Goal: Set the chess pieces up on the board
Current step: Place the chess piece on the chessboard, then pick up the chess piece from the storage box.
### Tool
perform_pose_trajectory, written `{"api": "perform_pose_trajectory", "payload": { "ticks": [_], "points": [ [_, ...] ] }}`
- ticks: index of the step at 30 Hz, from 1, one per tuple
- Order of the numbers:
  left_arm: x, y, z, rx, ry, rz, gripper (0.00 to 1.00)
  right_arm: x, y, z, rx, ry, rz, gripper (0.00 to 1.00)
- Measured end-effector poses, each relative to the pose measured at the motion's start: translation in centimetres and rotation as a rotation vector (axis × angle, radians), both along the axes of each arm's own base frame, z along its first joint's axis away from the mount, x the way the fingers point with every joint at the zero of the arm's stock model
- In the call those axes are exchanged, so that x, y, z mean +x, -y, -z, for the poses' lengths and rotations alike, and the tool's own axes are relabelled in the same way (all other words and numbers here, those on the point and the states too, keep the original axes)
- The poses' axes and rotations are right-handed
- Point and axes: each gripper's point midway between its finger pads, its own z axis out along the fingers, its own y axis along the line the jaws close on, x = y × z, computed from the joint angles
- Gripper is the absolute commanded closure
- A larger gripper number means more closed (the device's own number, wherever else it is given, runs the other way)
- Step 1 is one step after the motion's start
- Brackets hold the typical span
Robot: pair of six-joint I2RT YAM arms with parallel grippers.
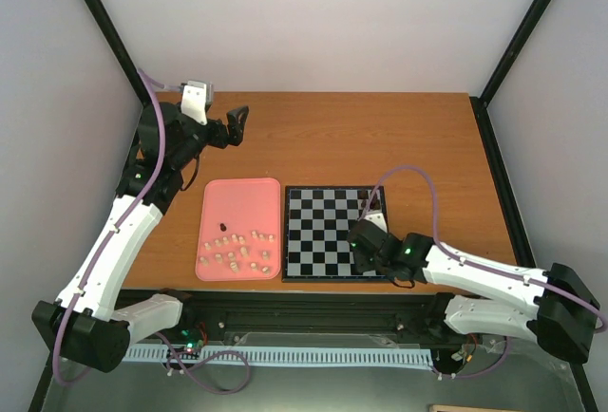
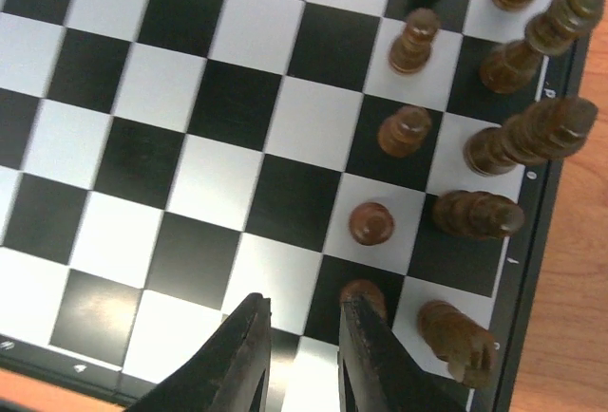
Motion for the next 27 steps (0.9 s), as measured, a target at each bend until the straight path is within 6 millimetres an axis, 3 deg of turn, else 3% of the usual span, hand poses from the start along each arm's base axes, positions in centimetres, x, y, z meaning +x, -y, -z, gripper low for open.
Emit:
{"api": "perform_pose_trajectory", "payload": {
  "ticks": [6,10,13,21,27],
  "points": [
    [0.0,0.0,0.0,0.000,0.001,0.000,0.00,-0.2,-2.3,-2.7,0.043,0.041,-0.073,0.74],
    [-0.3,-0.1,-0.4,-0.003,0.009,0.001,0.00,0.5,-5.5,-5.1,0.099,0.096,-0.158,0.68],
    [-0.6,-0.1,-0.8,-0.006,0.020,0.001,0.00,1.5,-8.4,-5.4,0.108,0.114,-0.225,0.66],
    [-2.1,-0.5,-2.6,-0.022,0.069,0.004,0.00,5.2,-19.4,-3.9,0.111,0.136,-0.452,0.64],
    [-3.8,-1.0,-4.4,-0.036,0.120,0.002,0.00,8.0,-27.8,-4.3,0.165,0.188,-0.608,0.64]
  ]
}}
